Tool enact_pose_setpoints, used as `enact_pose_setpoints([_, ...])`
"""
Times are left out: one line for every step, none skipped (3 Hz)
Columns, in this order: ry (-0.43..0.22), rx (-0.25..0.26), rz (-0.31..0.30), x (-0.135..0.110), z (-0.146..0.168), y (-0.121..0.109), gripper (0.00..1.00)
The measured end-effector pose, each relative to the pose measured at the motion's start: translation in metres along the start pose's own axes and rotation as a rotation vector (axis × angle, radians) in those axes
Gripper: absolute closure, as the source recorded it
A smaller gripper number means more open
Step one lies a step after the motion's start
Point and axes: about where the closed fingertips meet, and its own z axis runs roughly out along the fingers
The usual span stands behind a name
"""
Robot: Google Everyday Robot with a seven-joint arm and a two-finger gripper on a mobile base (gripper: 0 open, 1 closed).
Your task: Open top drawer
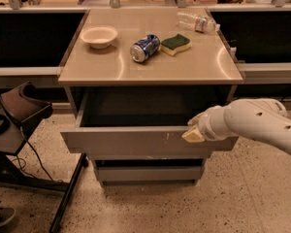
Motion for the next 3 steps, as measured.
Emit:
enact_pose_setpoints([-0.003, 0.000, -0.003, 0.0067, -0.0025, 0.0066, 1.00])
enact_pose_setpoints([-0.003, 0.000, -0.003, 0.0043, -0.0052, 0.0071, 1.00])
enact_pose_setpoints([-0.007, -0.001, -0.007, 0.0110, -0.0074, 0.0139, 1.00])
